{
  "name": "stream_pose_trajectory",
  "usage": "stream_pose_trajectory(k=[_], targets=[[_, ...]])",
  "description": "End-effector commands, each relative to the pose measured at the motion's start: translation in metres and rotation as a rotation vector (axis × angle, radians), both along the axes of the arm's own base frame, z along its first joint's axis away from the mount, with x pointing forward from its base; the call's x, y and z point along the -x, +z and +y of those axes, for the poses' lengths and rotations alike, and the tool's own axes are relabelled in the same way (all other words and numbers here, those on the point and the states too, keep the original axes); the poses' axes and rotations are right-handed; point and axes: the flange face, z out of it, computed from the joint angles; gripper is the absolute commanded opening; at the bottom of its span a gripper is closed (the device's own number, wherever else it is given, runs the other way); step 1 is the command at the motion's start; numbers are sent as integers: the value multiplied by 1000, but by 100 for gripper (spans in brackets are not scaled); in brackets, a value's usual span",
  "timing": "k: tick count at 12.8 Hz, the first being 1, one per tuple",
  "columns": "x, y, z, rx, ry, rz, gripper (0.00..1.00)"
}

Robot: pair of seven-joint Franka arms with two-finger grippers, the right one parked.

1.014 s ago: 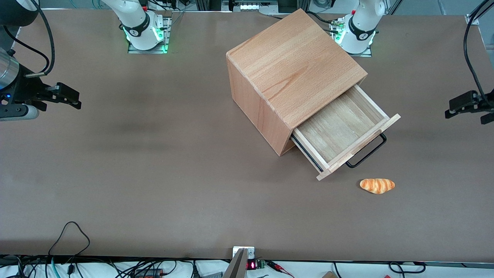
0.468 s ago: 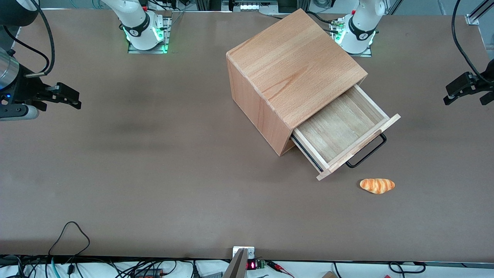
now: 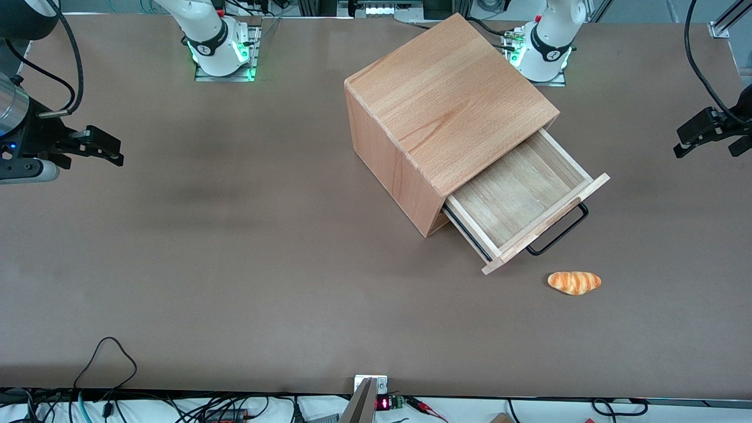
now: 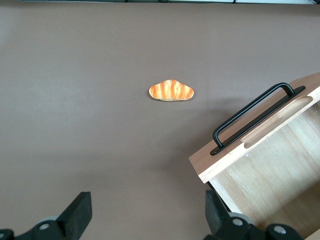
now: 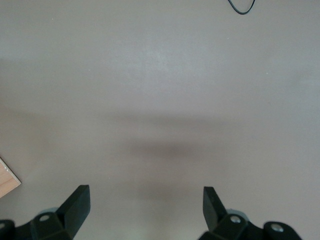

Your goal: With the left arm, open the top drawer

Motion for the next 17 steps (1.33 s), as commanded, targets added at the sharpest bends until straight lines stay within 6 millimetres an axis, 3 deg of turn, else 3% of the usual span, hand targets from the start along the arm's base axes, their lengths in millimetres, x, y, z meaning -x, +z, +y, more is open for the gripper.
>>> stream_pose_trajectory(k=[1, 5, 8, 11, 17], targets=[[1, 1, -3, -7, -15, -12, 100], [2, 7, -5, -12, -77, 0, 100], [-11, 8, -4, -6, -81, -7, 100], [-17, 4, -25, -10, -120, -1, 100], [-17, 1, -32, -16, -162, 16, 100]])
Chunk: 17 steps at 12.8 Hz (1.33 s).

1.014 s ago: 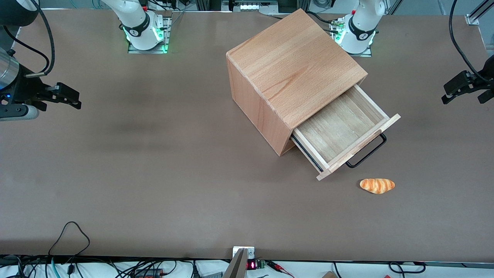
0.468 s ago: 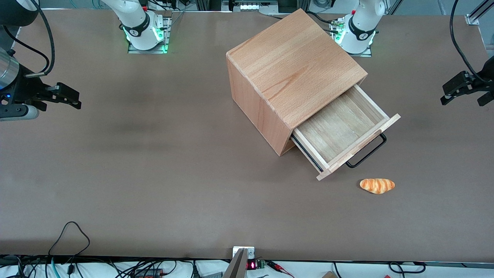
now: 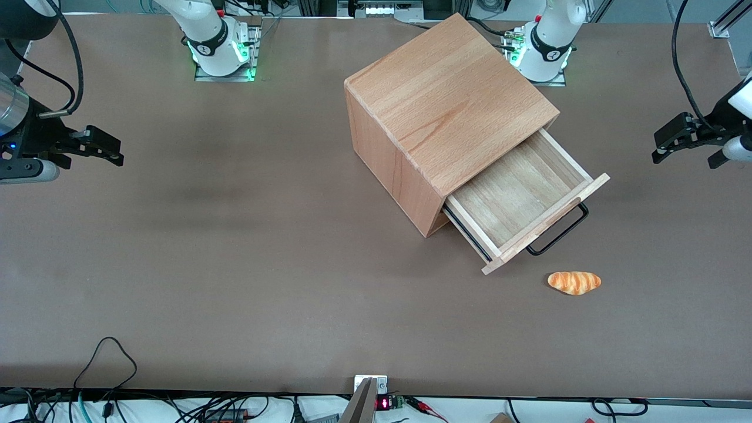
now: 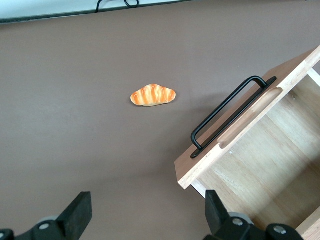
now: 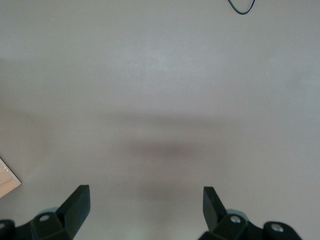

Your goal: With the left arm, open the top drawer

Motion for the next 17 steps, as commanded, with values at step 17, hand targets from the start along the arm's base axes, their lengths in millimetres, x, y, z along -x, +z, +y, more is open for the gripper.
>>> stream_pose_trajectory(k=[17], targets=[[4, 6, 15, -14, 36, 44, 100]])
